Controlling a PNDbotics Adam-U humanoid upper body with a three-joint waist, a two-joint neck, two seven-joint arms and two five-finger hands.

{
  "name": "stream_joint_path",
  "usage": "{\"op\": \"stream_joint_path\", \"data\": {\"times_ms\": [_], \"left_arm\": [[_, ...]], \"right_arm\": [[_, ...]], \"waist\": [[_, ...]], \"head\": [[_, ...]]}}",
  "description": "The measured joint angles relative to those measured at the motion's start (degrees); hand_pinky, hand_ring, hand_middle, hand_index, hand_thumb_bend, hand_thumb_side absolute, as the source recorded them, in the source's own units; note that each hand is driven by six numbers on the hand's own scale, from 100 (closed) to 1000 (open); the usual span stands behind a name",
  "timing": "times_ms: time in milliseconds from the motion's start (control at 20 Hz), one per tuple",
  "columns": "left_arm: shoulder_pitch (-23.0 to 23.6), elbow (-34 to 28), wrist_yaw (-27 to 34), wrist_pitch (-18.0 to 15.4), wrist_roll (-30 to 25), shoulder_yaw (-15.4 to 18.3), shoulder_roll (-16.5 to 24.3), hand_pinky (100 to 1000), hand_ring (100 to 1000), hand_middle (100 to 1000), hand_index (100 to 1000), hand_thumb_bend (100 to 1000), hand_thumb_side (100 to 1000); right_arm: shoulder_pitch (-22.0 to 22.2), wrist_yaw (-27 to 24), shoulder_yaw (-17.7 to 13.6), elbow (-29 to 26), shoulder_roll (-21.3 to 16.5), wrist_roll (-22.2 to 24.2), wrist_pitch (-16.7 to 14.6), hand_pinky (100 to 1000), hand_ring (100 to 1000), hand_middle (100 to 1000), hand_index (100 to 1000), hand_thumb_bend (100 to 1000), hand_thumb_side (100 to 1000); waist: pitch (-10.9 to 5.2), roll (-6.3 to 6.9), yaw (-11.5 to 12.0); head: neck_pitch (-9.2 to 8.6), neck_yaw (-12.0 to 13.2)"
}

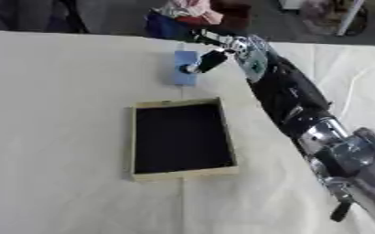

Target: Pick up objects on the table and place them in the box.

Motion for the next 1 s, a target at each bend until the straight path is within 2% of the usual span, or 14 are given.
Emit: {"op": "stream_joint_path", "data": {"times_ms": [200, 350, 500, 550, 800, 1000], "left_arm": [[-0.04, 0.00, 0.01, -0.05, -0.10, -0.02, -0.33, 755, 807, 840, 890, 355, 804], [-0.04, 0.00, 0.01, -0.06, -0.23, -0.03, -0.42, 755, 806, 840, 890, 354, 805], [-0.04, 0.00, 0.01, -0.08, -0.25, -0.03, -0.42, 754, 806, 840, 889, 353, 805], [-0.04, 0.00, 0.01, -0.08, -0.25, -0.03, -0.42, 754, 806, 840, 890, 352, 805], [-0.02, 0.02, 0.01, -0.09, -0.26, -0.03, -0.42, 754, 806, 839, 889, 350, 806], [0.29, 0.09, 0.02, -0.06, -0.22, -0.02, -0.42, 754, 806, 839, 889, 346, 808]], "right_arm": [[0.09, 0.12, 0.00, 0.63, 0.00, 0.03, -0.01, 866, 867, 805, 933, 458, 382], [0.48, 0.70, 0.00, 0.76, 0.00, -0.11, -0.07, 836, 803, 650, 815, 433, 329], [0.53, 1.36, -0.08, 0.75, 0.00, -1.45, -0.17, 805, 747, 559, 717, 399, 314], [0.54, 1.53, -0.11, 0.74, 0.01, -2.04, -0.22, 797, 730, 534, 688, 402, 269], [1.00, 1.41, -0.16, -0.43, 0.02, -5.89, -0.77, 778, 696, 502, 655, 380, 248], [1.03, -0.38, 0.74, -4.07, 0.01, -7.23, -1.53, 775, 691, 498, 652, 368, 251]], "waist": [[0.22, -0.10, -0.05], [0.26, -0.14, -0.06], [0.28, -0.15, -0.08], [0.29, -0.16, -0.09], [0.30, -0.16, -0.64], [0.01, -0.12, -1.77]], "head": [[-0.02, -0.01], [-0.03, -0.01], [-0.06, 0.04], [-0.09, 0.07], [-0.46, 0.56], [-0.45, 1.02]]}}
